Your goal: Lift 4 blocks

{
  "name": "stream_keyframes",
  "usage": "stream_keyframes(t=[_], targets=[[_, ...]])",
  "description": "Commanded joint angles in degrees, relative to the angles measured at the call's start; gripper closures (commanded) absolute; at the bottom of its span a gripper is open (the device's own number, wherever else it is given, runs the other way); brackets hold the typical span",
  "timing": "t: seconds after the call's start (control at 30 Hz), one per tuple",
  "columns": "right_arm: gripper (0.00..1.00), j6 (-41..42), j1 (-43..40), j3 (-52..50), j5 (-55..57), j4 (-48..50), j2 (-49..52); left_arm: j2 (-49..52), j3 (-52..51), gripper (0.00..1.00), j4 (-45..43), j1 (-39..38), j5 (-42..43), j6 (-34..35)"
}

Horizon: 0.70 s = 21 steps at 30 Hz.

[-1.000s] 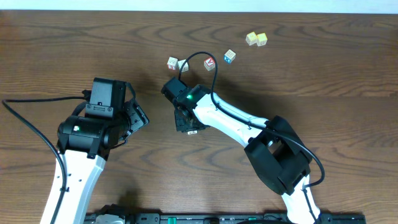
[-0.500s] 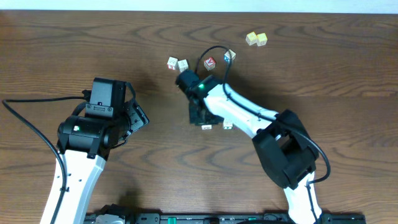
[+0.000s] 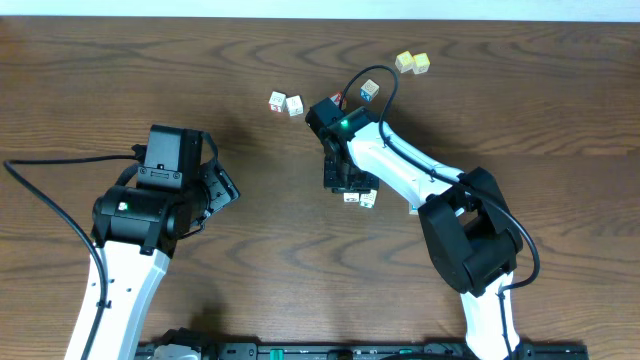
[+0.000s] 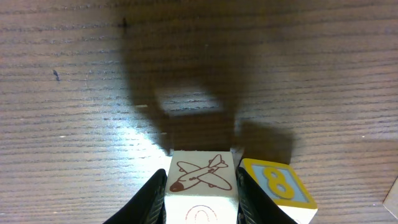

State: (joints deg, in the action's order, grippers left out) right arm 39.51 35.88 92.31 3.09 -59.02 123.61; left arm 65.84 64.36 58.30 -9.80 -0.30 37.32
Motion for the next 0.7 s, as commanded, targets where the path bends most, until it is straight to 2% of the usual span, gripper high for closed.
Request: stream_keyframes(t=[0.0,0.2,0.33,0.5,0.67], targets=[[0.69,0.74,-0.2,-0.28,-0.37,-0.17,0.31,-0.26,0.85,0.25,0.17,0.31,-0.15,0.04],[0.65,0.44,-0.22,-0.13,-3.45,-0.15,0.22,-0.26,0.85,0.25,0.17,0.31,-0.15,0.04],[0.55,-1.29,-0.44,1.4,-5.11,-1.29,-0.17,-0.26,0.85,0.25,0.17,0.31,-0.15,0.04],[0.52,-3.02,-1.92,7.41,-4.63,-6.86,-1.18,-0.26,0.85,0.25,0.17,0.31,-0.15,0.04],[0.46,-7.39,-7.76,16.87,-4.7,-16.09,-3.17,-0.26,0.85,0.25,0.17,0.31,-0.15,0.04]])
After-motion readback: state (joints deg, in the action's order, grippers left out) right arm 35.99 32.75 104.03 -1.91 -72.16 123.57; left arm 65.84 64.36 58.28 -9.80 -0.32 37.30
